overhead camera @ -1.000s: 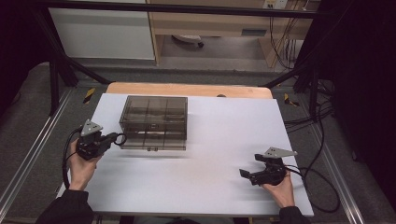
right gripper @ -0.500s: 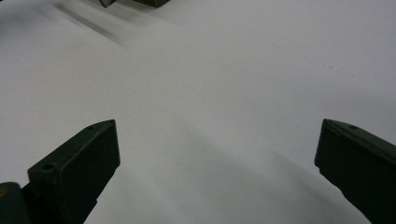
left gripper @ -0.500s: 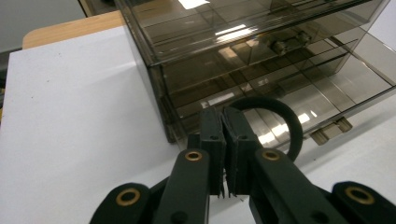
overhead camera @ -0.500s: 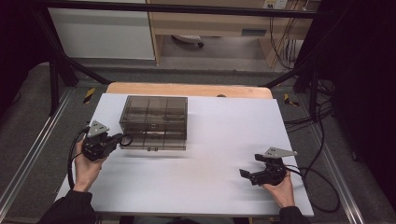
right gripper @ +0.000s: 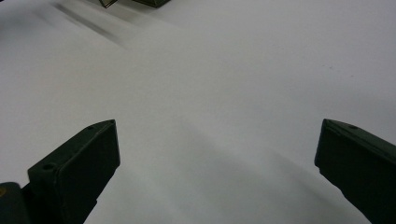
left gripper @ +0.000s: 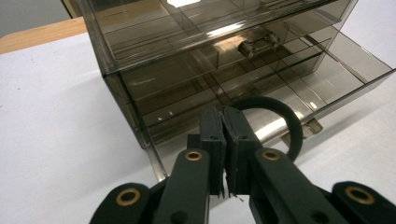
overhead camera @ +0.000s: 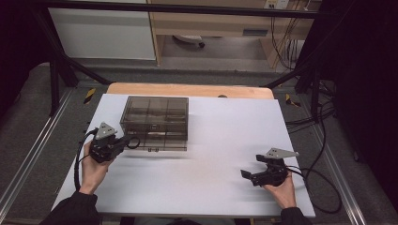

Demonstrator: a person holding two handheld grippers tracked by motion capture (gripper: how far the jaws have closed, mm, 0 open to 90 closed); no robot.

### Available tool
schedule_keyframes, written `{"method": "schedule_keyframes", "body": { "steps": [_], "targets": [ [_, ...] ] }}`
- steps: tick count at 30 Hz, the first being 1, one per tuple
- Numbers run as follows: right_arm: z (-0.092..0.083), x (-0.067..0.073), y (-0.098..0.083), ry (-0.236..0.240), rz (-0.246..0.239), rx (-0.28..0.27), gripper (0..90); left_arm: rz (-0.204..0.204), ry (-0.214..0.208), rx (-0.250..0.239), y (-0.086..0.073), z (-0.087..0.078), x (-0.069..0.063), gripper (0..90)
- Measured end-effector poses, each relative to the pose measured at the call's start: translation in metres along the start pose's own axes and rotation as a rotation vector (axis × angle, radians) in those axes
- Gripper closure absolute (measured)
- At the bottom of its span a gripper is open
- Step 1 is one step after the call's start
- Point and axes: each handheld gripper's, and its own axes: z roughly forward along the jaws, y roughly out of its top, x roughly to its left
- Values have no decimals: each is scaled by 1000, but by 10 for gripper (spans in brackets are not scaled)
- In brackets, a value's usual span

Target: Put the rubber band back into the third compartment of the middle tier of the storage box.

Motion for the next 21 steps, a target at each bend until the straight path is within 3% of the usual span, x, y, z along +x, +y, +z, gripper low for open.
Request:
{"method": "schedule_keyframes", "body": {
  "steps": [21],
  "targets": [
    [-1,1,0,-4,-2,-1,7,21,-30,0,11,4,-19,869]
  ]
}}
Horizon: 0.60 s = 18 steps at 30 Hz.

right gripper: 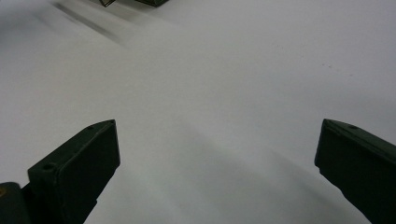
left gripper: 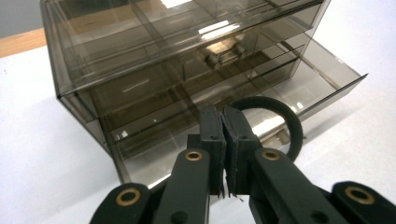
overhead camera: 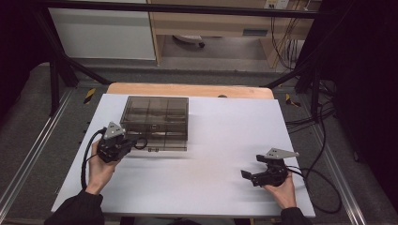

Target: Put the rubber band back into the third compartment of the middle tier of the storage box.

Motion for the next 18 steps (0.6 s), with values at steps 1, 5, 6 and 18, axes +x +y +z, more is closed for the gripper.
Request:
{"method": "schedule_keyframes", "body": {
  "steps": [1,5,6,18],
  "targets": [
    [0,0,0,0,0,0,7,1,-3,-1,1,0,-1,868],
    [0,0,0,-1,-2,-1,7,13,-8,0,4,2,-5,868],
    [0,0,0,-1,-3,-1,7,15,-9,2,5,3,-6,869],
    [0,0,0,1,-1,1,7,23,-30,-6,16,11,-18,869]
  ]
}}
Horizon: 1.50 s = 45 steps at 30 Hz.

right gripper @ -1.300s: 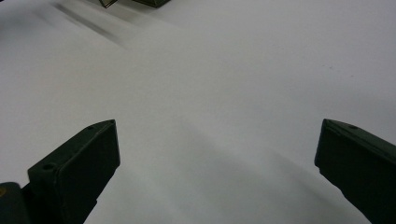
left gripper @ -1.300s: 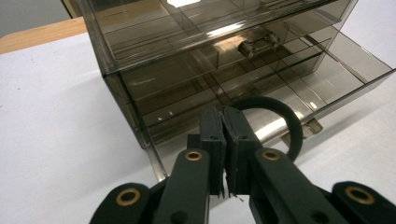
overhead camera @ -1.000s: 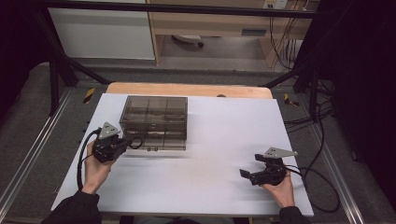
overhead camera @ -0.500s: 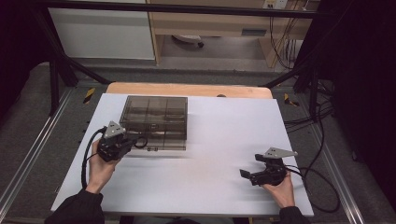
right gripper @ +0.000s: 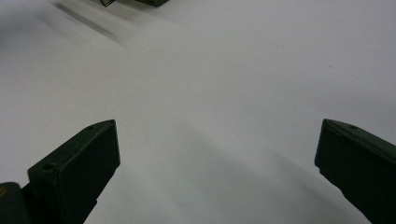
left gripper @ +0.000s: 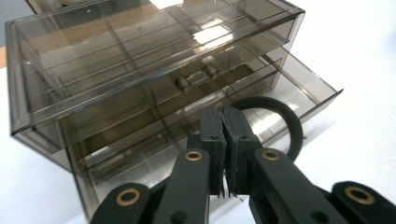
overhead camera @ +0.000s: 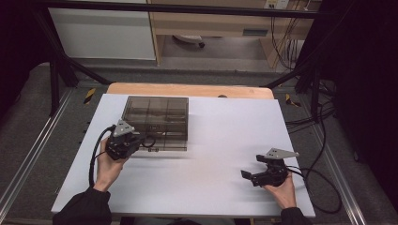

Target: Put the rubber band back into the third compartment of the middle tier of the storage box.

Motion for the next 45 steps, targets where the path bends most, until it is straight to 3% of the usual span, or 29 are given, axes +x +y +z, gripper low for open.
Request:
{"method": "schedule_keyframes", "body": {
  "steps": [20,45],
  "targets": [
    [0,0,0,-1,-2,-2,6,20,-23,22,13,21,-18,869],
    [0,0,0,-1,-3,-2,7,25,-14,58,23,57,-34,868]
  ]
}}
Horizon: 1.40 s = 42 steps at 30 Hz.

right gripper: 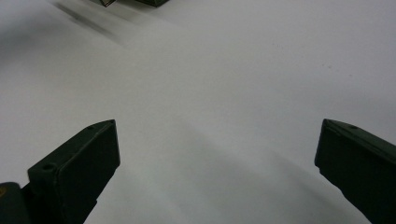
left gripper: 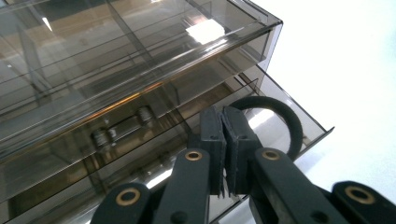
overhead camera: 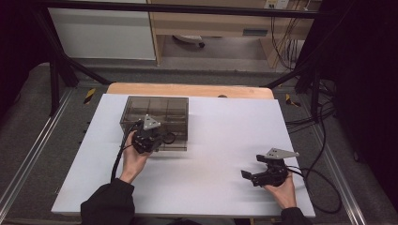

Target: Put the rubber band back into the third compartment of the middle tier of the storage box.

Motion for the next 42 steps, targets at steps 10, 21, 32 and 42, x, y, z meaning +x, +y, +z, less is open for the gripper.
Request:
{"method": "schedule_keyframes", "body": {
  "steps": [10,21,32,42],
  "targets": [
    [0,0,0,0,0,1,6,0,-4,19,2,16,-8,867],
    [0,0,0,0,-1,1,6,2,-2,51,-1,28,-10,863],
    [0,0,0,1,-1,0,6,-9,-14,61,-2,31,-9,828],
    [0,0,0,1,0,-1,6,-16,-40,27,-1,17,-7,720]
  ]
}}
